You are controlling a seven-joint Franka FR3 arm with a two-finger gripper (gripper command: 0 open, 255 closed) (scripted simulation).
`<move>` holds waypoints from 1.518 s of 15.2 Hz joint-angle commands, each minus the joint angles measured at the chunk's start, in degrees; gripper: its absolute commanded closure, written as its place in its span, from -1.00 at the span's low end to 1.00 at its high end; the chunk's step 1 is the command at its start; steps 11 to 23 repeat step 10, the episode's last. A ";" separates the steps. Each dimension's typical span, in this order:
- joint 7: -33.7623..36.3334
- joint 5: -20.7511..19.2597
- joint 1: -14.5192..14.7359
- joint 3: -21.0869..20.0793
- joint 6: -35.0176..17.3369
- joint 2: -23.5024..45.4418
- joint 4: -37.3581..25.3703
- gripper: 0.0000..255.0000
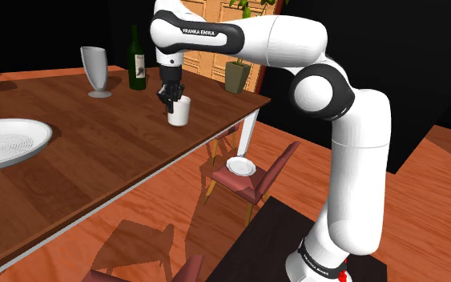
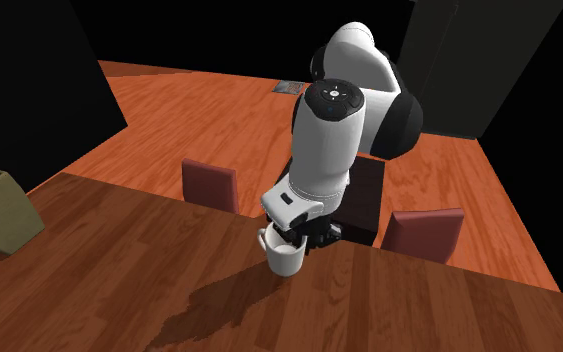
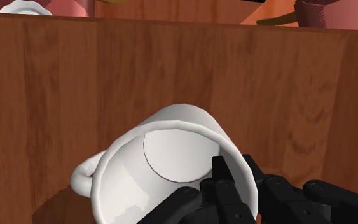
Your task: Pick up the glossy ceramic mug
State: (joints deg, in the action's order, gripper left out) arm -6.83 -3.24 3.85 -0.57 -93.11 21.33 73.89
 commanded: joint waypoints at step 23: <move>-0.47 -0.02 0.06 0.05 8.47 2.56 -11.03 1.00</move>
